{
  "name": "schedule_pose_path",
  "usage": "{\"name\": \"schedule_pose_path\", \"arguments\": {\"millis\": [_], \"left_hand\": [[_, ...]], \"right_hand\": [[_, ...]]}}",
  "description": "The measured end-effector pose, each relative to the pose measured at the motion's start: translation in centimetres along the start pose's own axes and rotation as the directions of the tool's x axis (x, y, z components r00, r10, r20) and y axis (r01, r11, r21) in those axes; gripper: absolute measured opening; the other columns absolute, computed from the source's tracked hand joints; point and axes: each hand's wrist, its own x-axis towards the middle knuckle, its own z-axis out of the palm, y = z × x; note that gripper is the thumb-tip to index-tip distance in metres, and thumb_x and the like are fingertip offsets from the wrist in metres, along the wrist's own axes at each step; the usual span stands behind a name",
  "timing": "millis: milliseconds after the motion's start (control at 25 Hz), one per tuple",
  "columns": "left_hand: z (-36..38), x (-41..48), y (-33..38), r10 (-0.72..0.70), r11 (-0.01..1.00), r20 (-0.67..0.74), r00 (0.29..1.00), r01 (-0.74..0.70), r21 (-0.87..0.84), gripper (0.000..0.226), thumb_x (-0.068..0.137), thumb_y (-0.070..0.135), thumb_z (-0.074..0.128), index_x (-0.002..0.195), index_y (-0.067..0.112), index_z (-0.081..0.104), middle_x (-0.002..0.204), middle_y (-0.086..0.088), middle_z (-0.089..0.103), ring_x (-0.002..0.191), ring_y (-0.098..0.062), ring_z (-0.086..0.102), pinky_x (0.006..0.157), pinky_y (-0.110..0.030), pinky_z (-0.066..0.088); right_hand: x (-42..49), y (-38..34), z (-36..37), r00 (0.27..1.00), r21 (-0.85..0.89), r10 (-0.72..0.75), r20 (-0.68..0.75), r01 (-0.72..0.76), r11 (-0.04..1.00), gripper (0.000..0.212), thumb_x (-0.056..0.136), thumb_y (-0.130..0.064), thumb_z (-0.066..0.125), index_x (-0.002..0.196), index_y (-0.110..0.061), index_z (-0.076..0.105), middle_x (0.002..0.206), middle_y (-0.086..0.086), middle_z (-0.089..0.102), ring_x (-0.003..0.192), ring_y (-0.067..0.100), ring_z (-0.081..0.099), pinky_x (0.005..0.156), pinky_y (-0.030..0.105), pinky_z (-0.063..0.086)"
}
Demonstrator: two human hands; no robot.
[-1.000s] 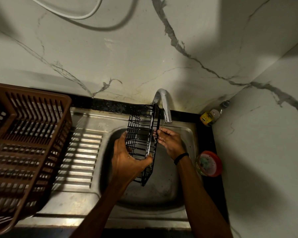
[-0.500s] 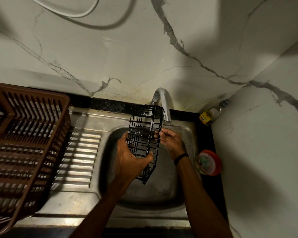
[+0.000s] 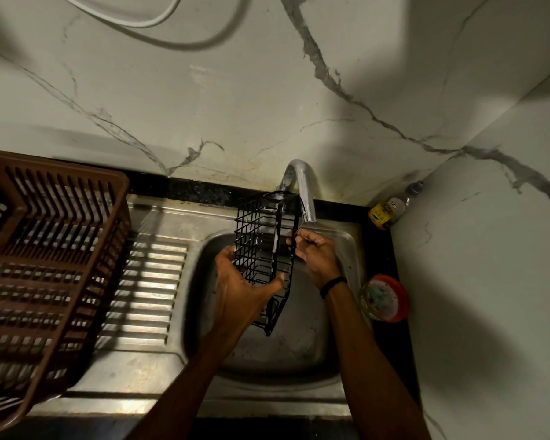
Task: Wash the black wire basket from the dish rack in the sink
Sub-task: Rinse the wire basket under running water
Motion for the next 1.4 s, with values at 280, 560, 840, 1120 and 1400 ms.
{"name": "schedule_pose_path", "arguments": {"millis": [280, 560, 840, 1120, 1400], "left_hand": [[0.5, 0.1, -0.3, -0.056, 0.998, -0.031, 0.998, 0.056, 0.001, 0.111, 0.052, 0.043, 0.098, 0.14, 0.012, 0.037, 0.121, 0.004, 0.052, 0.115, -0.017, 0.054, 0.09, -0.02, 0.049], [0.5, 0.4, -1.4, -0.103, 0.994, -0.013, 0.995, 0.103, -0.041, 0.106, 0.045, 0.052, 0.091, 0.132, 0.028, 0.034, 0.121, 0.005, 0.053, 0.114, -0.018, 0.056, 0.096, -0.036, 0.053], [0.4, 0.8, -1.8, -0.065, 0.998, -0.098, 0.993, 0.065, -0.003, 0.113, 0.045, 0.068, 0.086, 0.135, 0.021, 0.038, 0.122, 0.003, 0.054, 0.113, -0.018, 0.056, 0.095, -0.04, 0.055], [-0.1, 0.7, -0.6, -0.022, 0.997, -0.13, 0.991, 0.013, -0.07, 0.105, 0.047, 0.061, 0.083, 0.13, 0.012, 0.044, 0.114, -0.005, 0.057, 0.106, 0.0, 0.056, 0.087, -0.02, 0.055], [0.3, 0.5, -0.4, -0.012, 0.992, -0.151, 0.989, -0.007, -0.126, 0.097, 0.048, 0.052, 0.087, 0.126, 0.013, 0.045, 0.116, -0.005, 0.055, 0.108, -0.022, 0.056, 0.095, -0.04, 0.052]], "right_hand": [[0.4, -1.3, 0.2, 0.989, -0.071, -0.145, 0.024, 0.146, 0.987, 0.027, 0.096, 0.0, 0.055, 0.102, -0.019, 0.072, 0.108, 0.005, 0.073, 0.106, 0.02, 0.068, 0.095, 0.034, 0.053], [0.9, -0.1, -0.4, 0.985, -0.237, -0.147, 0.086, 0.164, 0.958, 0.026, 0.093, -0.009, 0.063, 0.116, -0.018, 0.069, 0.113, 0.0, 0.072, 0.107, 0.012, 0.067, 0.087, 0.024, 0.054], [-0.3, -0.6, -0.1, 0.977, -0.283, -0.188, 0.104, 0.21, 0.936, 0.023, 0.092, -0.008, 0.064, 0.106, -0.026, 0.07, 0.108, -0.005, 0.072, 0.102, 0.006, 0.067, 0.083, 0.017, 0.053], [-0.7, 1.5, -1.1, 0.97, -0.579, -0.198, 0.14, 0.243, 0.778, 0.012, 0.09, -0.013, 0.069, 0.1, -0.013, 0.074, 0.094, 0.0, 0.072, 0.087, 0.01, 0.066, 0.085, 0.029, 0.054], [0.1, -0.3, -0.5, 0.948, -0.594, -0.205, 0.244, 0.313, 0.741, 0.01, 0.095, -0.016, 0.062, 0.093, -0.014, 0.072, 0.087, 0.001, 0.071, 0.078, 0.003, 0.064, 0.068, 0.012, 0.047]]}}
